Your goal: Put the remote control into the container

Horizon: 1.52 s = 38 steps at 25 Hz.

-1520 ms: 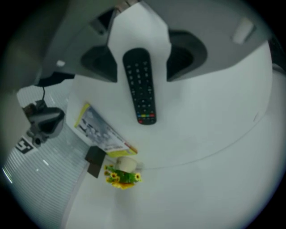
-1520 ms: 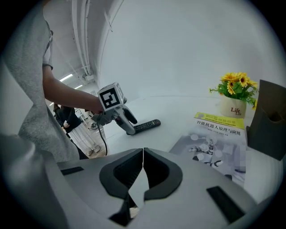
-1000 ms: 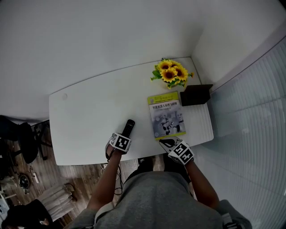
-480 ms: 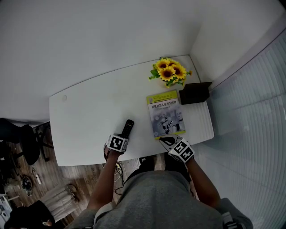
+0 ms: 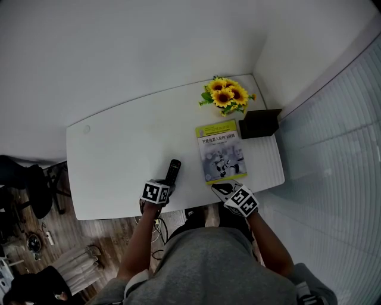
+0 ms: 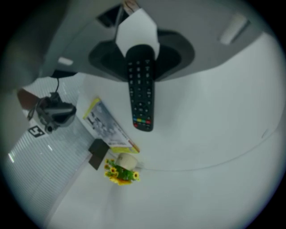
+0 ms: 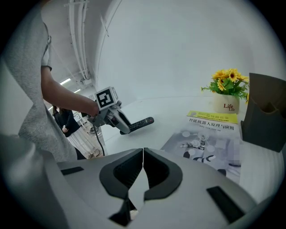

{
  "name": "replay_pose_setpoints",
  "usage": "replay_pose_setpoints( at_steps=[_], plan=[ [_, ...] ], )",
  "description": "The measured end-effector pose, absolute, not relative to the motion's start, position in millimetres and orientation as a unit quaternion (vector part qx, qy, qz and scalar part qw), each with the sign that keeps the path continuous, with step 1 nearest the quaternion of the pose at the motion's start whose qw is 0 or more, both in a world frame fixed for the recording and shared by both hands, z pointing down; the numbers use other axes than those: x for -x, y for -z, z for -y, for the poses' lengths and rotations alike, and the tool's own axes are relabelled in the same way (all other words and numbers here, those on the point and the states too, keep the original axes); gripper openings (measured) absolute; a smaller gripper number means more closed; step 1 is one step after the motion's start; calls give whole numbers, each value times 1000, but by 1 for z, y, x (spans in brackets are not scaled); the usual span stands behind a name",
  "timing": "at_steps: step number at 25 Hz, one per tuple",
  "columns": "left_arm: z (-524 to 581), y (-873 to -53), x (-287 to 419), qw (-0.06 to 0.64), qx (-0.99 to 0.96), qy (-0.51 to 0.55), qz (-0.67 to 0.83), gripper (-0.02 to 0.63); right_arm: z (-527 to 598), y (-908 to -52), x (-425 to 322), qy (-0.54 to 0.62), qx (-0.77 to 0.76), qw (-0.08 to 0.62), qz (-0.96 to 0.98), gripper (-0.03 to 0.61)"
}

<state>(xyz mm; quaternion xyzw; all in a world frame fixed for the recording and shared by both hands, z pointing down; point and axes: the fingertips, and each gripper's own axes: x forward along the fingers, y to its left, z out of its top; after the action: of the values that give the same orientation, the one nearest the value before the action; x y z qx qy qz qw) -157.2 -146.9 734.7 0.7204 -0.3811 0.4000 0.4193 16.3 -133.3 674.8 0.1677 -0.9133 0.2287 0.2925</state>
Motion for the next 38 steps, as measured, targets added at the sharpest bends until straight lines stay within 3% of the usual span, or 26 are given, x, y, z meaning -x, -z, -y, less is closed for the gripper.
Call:
replay_pose_setpoints(
  at_steps=[5, 8, 14, 17, 20, 27, 38],
  plan=[
    [148, -703, 137, 443, -754, -325, 361, 190, 137, -667, -11, -226, -161, 278, 920, 18],
    [143, -676, 114, 464, -781, -272, 318, 190, 145, -649, -7, -251, -149, 231, 928, 18],
    [117, -641, 79, 457, -822, -257, 223, 190, 162, -625, -5, -235, -154, 214, 936, 20],
    [105, -625, 67, 465, -837, -225, 182, 190, 159, -602, -2, -284, -127, 146, 939, 23],
    [93, -609, 63, 478, -849, -177, 141, 190, 147, -573, 5, -345, -72, 66, 934, 151],
    [62, -570, 55, 492, -868, -65, 18, 190, 121, -533, 17, -420, 30, -37, 906, 275],
    [31, -547, 52, 502, -863, -2, -65, 192, 101, -501, 27, -444, 87, -118, 884, 293]
  ],
)
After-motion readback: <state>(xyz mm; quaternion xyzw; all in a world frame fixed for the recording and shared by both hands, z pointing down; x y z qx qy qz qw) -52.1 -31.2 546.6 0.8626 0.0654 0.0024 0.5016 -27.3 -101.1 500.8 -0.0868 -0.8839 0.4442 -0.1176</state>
